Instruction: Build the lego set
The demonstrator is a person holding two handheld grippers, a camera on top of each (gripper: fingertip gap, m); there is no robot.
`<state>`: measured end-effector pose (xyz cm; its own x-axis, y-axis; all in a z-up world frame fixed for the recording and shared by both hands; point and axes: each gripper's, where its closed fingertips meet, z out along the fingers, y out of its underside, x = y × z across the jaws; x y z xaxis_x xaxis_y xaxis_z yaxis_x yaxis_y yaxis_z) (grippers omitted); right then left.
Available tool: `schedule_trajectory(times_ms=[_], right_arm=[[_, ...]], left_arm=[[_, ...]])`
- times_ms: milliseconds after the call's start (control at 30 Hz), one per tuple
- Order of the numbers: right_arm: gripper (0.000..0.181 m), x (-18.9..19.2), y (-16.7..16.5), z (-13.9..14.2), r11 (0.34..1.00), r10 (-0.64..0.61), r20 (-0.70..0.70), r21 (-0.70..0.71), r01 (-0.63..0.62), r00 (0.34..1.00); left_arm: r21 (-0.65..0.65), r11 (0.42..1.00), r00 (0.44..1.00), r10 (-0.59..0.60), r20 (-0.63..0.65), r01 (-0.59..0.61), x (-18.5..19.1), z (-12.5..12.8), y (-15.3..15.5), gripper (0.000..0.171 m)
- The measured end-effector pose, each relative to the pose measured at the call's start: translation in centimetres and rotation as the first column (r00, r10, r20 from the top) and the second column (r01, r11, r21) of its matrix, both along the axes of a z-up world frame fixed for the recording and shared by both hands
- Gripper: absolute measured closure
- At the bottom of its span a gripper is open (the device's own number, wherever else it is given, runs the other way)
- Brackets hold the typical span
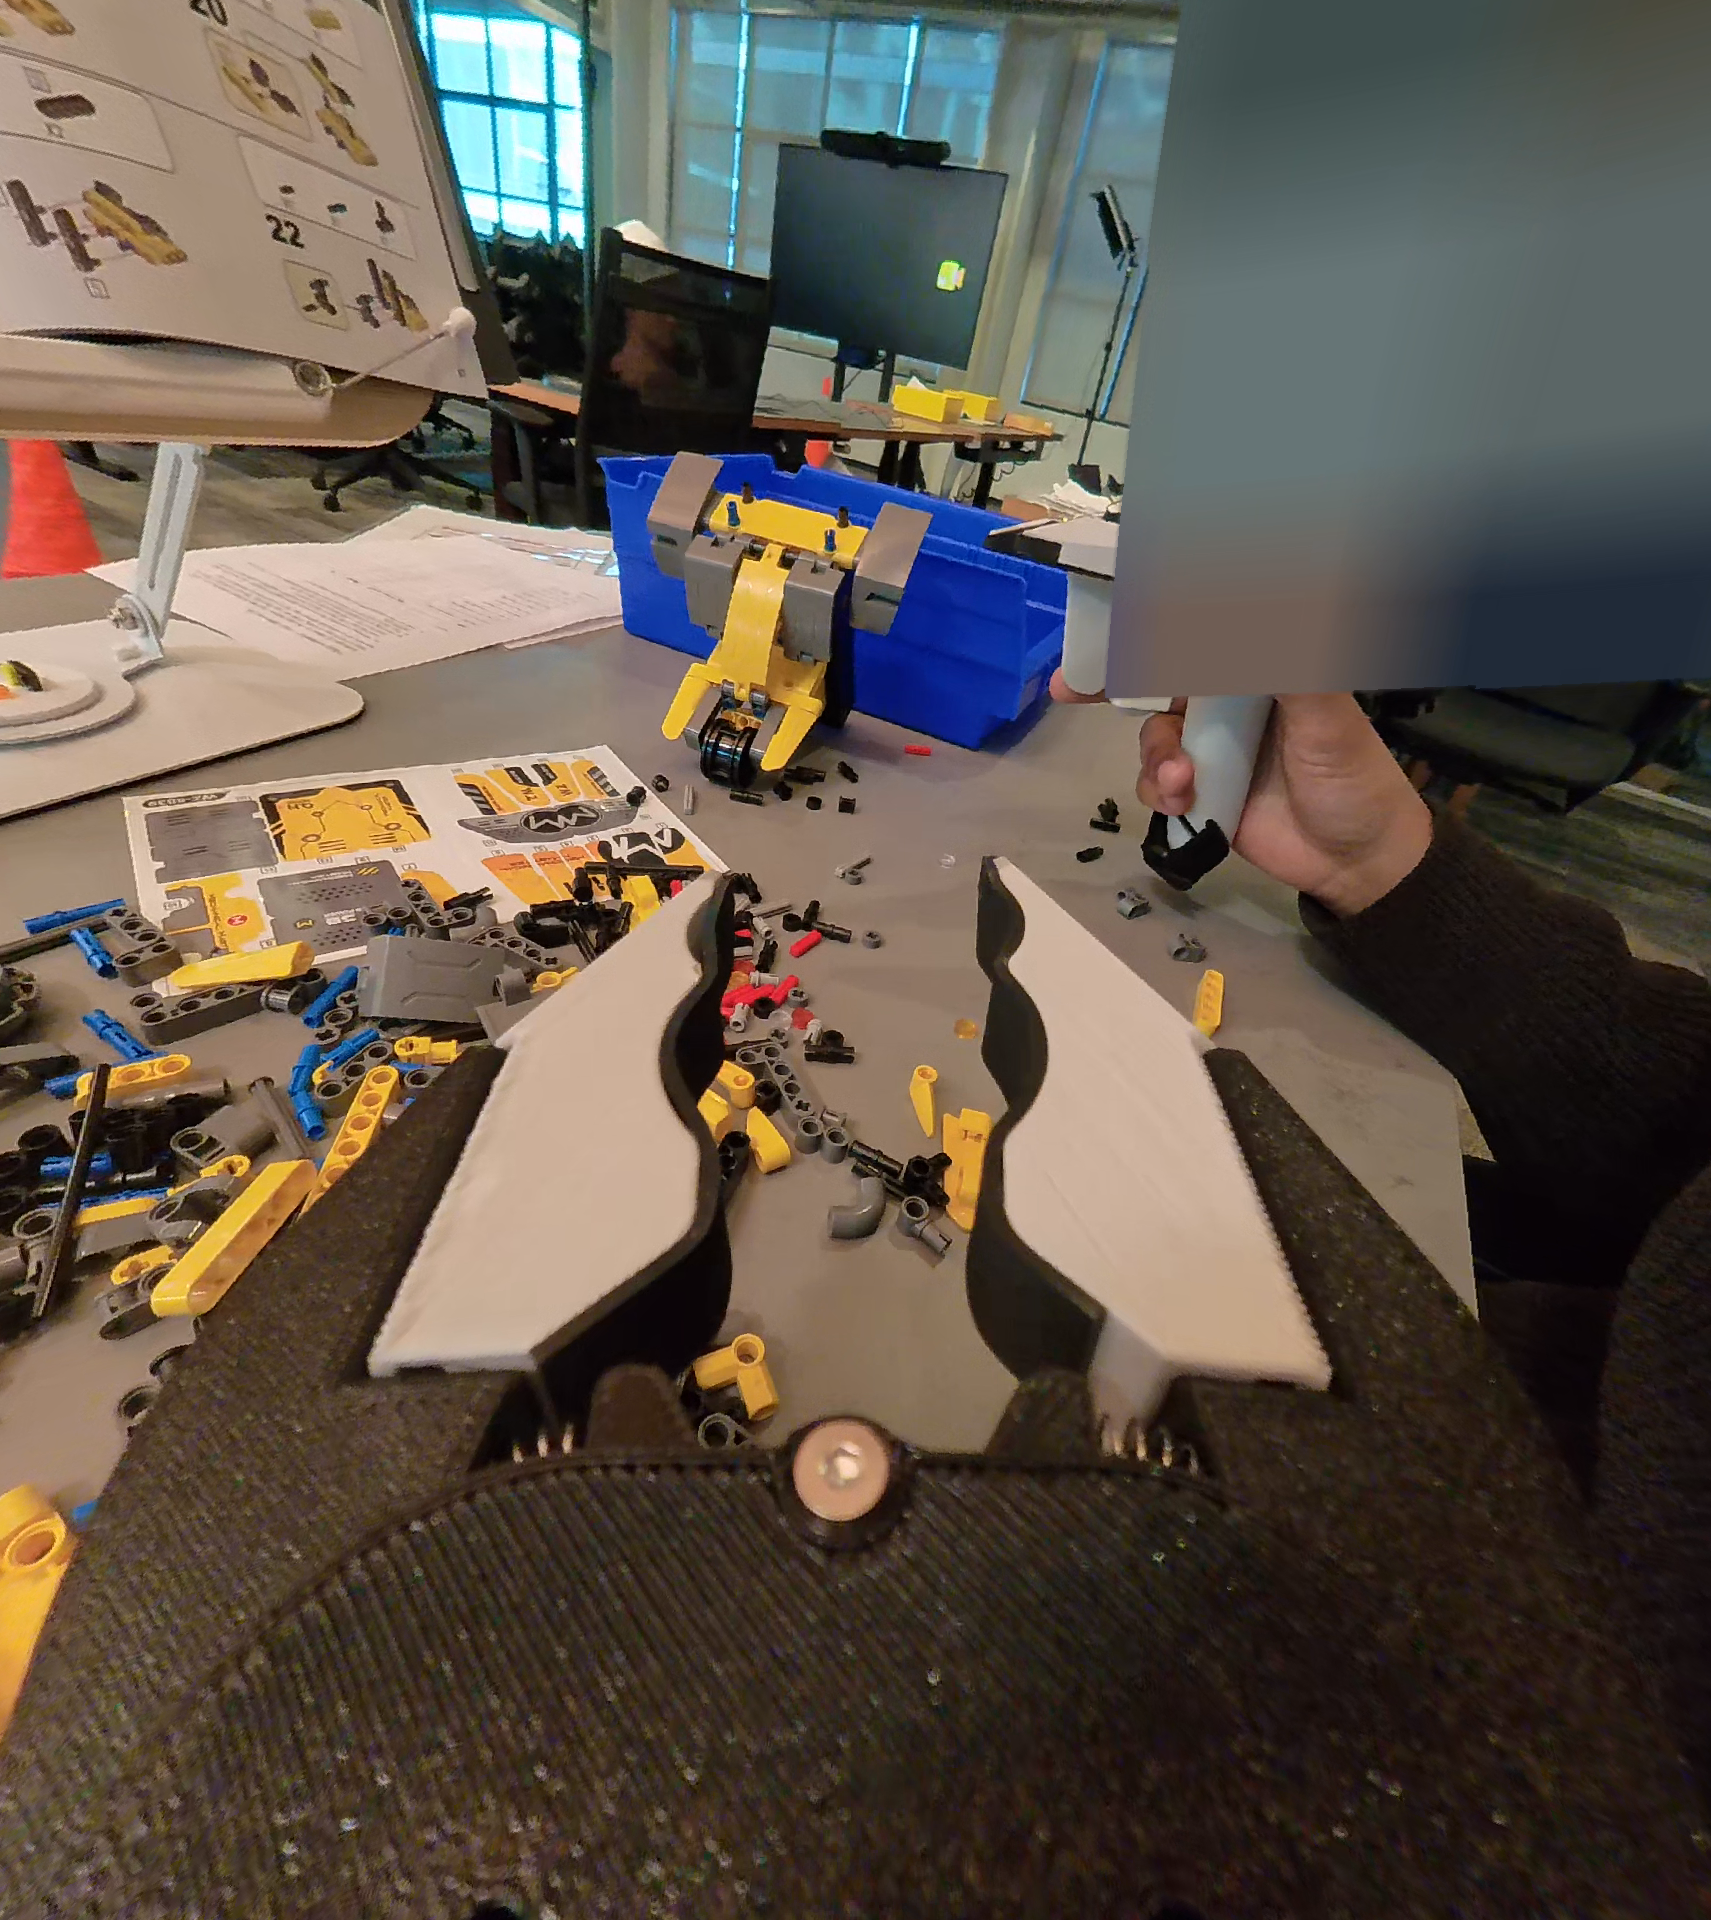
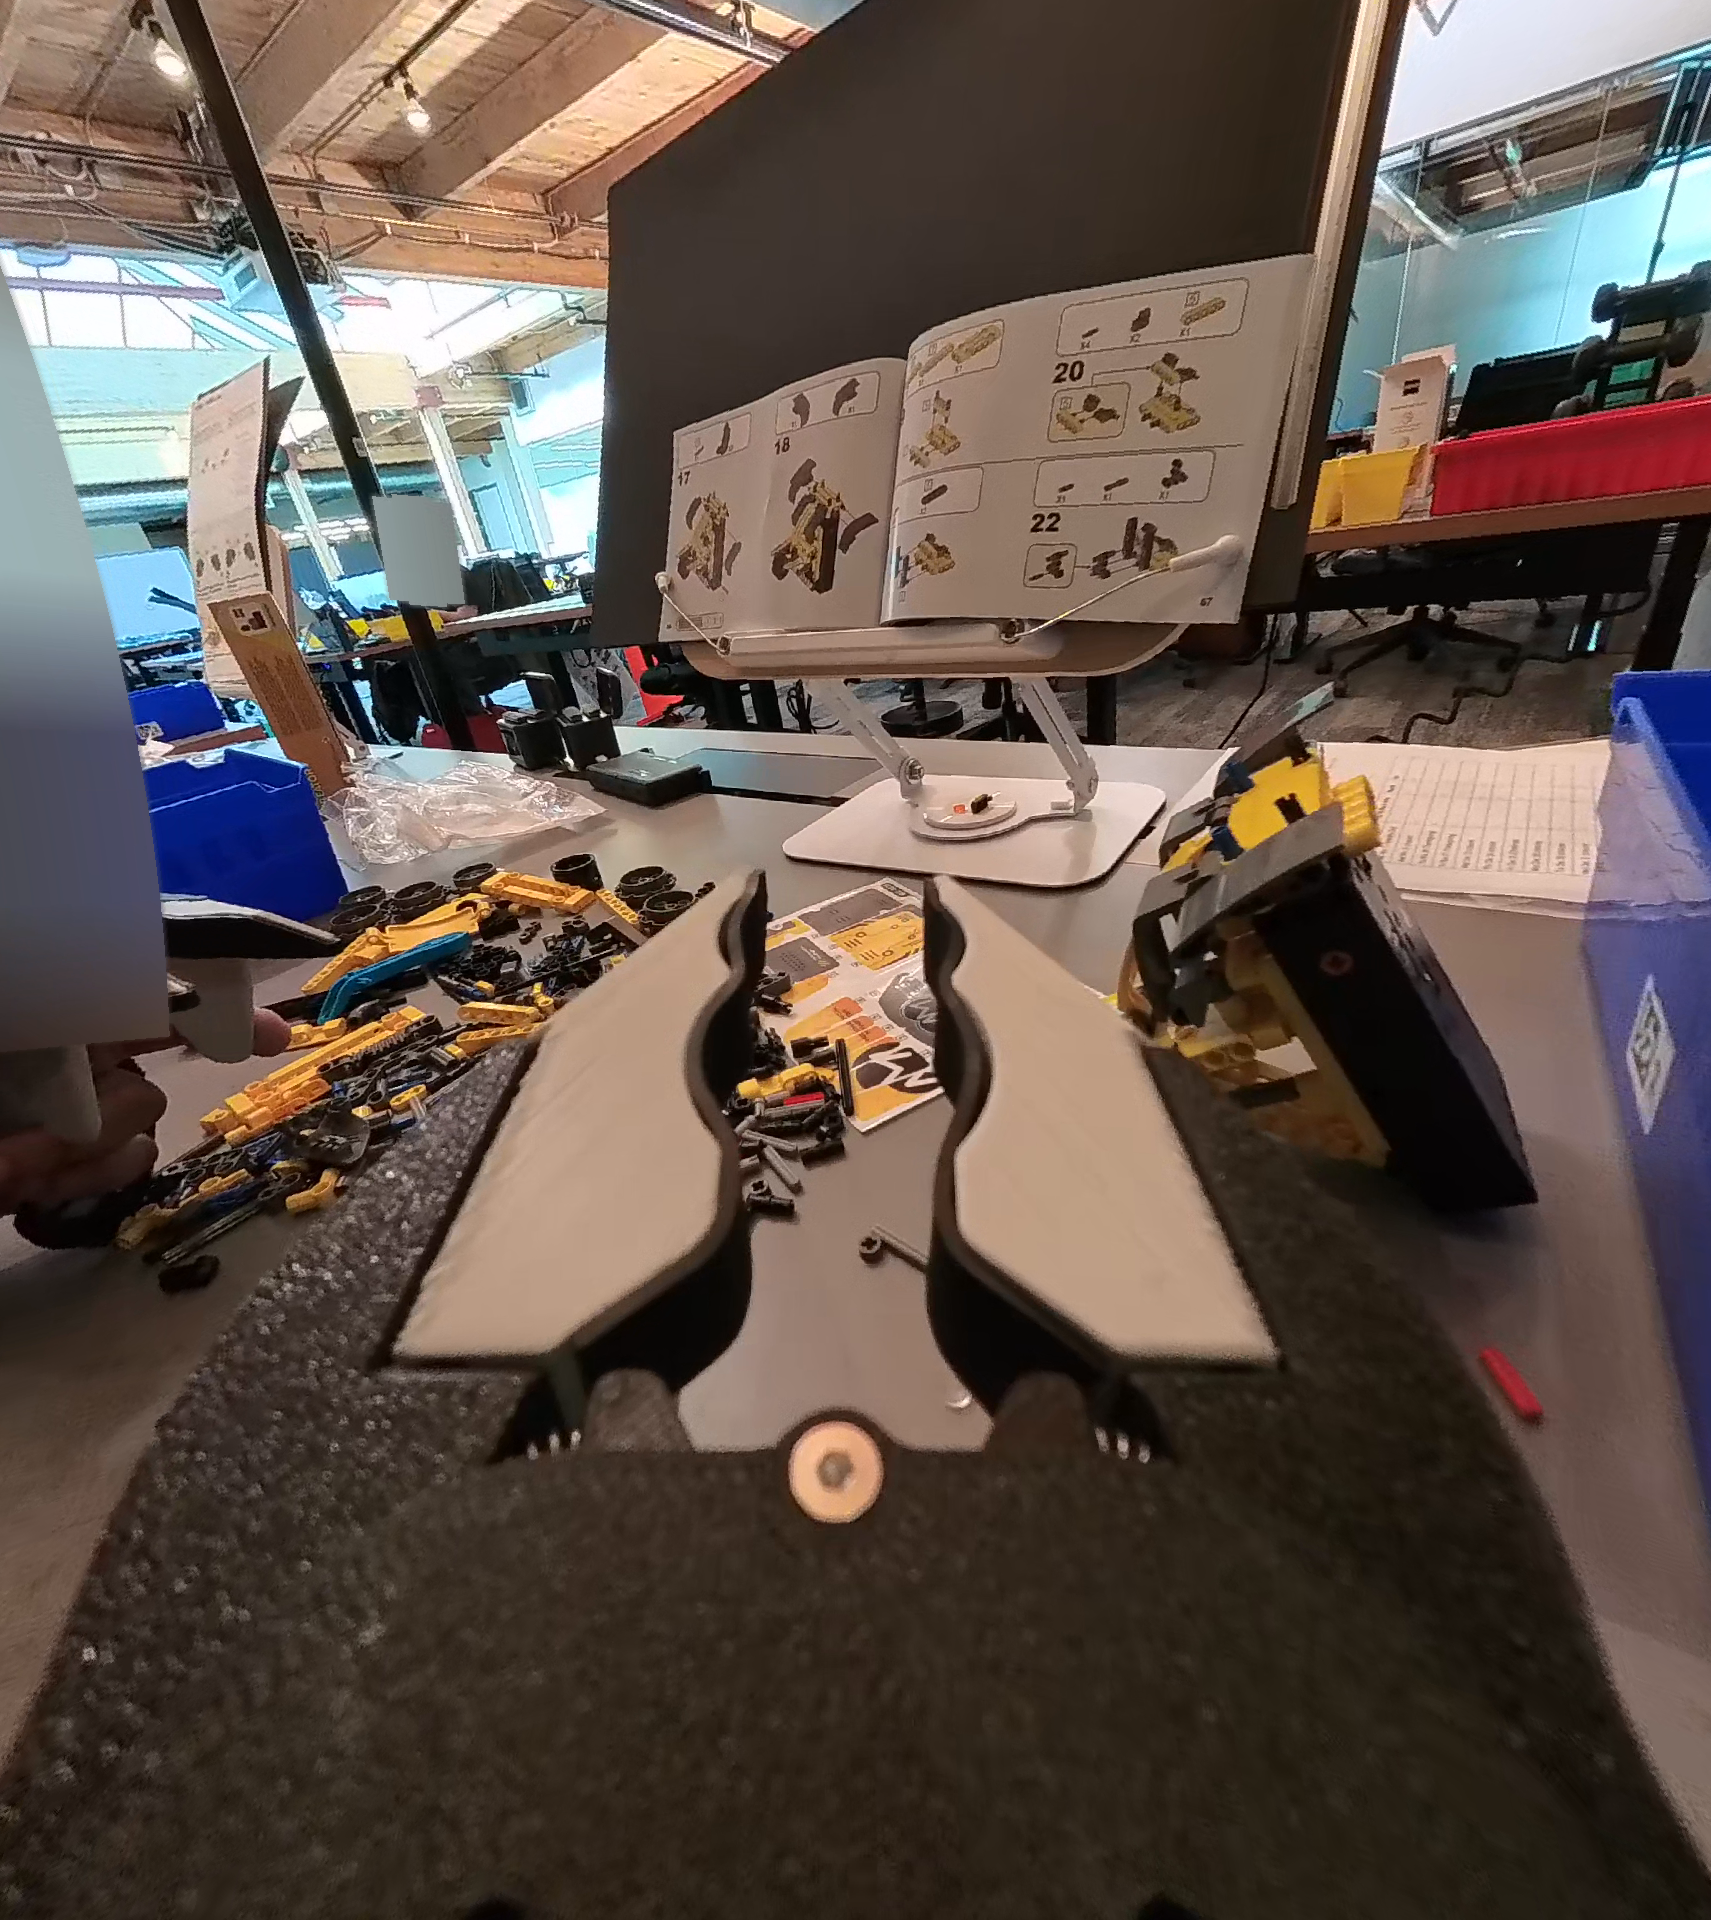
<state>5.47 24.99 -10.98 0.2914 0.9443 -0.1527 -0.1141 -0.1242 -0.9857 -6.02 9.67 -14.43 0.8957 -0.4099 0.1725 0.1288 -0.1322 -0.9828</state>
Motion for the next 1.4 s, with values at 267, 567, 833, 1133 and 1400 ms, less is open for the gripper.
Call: schedule_trajectory(times_ms=[267, 567, 833, 1133, 1400], right_arm=[[0.153, -0.2, -0.1, -0.5, 0.999, 0.018, 0.023, -0.037, -0.017, 1.000], [0.155, -0.1, 0.0, -0.6, 0.999, 0.012, 0.028, -0.039, -0.011, 1.000], [0.155, 0.1, 0.1, -0.4, 0.998, 0.017, 0.005, -0.065, -0.017, 1.000], [0.152, 0.3, -0.2, -0.2, 0.997, 0.047, 0.004, -0.068, -0.046, 0.999], [0.137, -3.5, -13.3, -4.5, 0.850, 0.508, 0.356, -0.060, -0.523, 0.784]], left_arm=[[0.000, 1.000, 1.000, 0.002, -0.002, -0.002, 0.0, 0.0, 0.0, 0.126], [-0.001, 1.000, 1.000, 0.003, -0.008, -0.003, 0.0, -0.1, 0.0, 0.126], [0.010, 1.000, 0.999, -0.007, 0.039, 0.006, 0.0, 0.4, -0.1, 0.109], [0.030, 0.999, 0.994, 0.013, 0.109, -0.016, -1.0, 1.2, -0.1, 0.103], [0.093, 0.996, 0.952, -0.043, 0.304, 0.015, -2.4, 3.0, -0.7, 0.107]])
